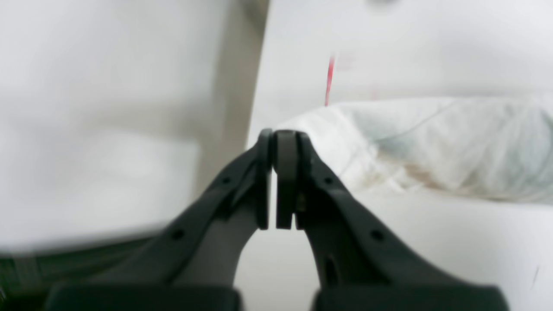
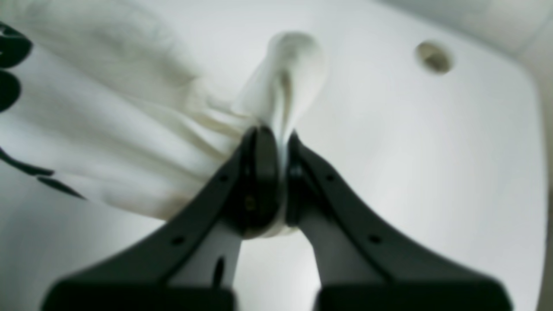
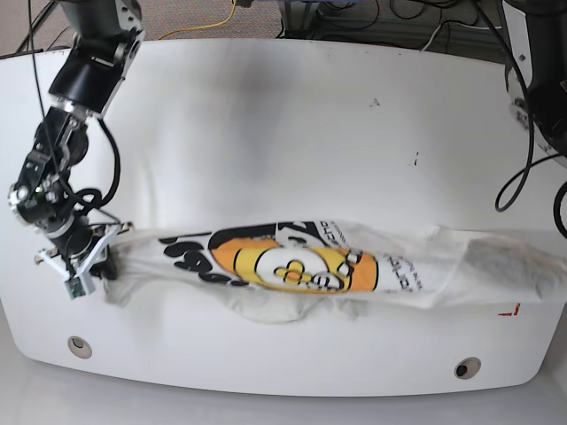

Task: Layout the t-shirt on the table in an organized manner, then fold the t-shirt properly
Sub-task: 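Lift the shirt high with both grippers and shake it out, then lay the shirt flat on the table and open both grippers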

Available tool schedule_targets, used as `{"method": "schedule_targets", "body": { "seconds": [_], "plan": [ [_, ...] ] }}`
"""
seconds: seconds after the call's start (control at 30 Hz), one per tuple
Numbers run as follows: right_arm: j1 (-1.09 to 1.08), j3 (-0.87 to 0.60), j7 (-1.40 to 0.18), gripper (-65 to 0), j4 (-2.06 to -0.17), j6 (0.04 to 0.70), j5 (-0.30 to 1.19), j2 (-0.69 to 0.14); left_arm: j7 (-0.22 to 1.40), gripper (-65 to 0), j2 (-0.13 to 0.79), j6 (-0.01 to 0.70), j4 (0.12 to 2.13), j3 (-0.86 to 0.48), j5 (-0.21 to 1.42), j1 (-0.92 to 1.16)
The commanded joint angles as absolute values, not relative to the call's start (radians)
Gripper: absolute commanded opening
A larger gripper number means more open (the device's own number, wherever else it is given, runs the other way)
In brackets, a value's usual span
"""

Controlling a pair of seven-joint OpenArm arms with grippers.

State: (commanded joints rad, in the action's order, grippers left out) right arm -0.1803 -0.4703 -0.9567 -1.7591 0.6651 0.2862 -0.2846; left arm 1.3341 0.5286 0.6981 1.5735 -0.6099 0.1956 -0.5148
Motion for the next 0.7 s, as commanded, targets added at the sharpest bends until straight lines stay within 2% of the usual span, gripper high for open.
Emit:
{"method": "schedule_targets", "body": {
  "seconds": [0.2, 0.6, 0.67, 0.7],
  "plan": [
    [-0.002, -0.536, -0.924, -64.4, -1.819, 0.670, 0.283, -0.194, 1.234, -64.2, 0.529, 0.698, 1.573, -0.628, 0.196, -0.294],
    [0.236, -0.547, -0.791, -63.4, -1.821, 0.659, 0.280, -0.130, 1.208, -64.2, 0.529, 0.698, 1.567, -0.628, 0.196, -0.070],
    [0.251, -0.558, -0.777, -62.6, -1.819, 0.659, 0.280, -0.124, 1.196, -64.0, 0.529, 0.698, 1.567, -0.628, 0.196, -0.047],
    [0.263, -0.568, -0.777, -59.3, -1.817, 0.659, 0.280, -0.120, 1.185, -64.0, 0.529, 0.698, 1.570, -0.628, 0.196, -0.024]
  ]
}}
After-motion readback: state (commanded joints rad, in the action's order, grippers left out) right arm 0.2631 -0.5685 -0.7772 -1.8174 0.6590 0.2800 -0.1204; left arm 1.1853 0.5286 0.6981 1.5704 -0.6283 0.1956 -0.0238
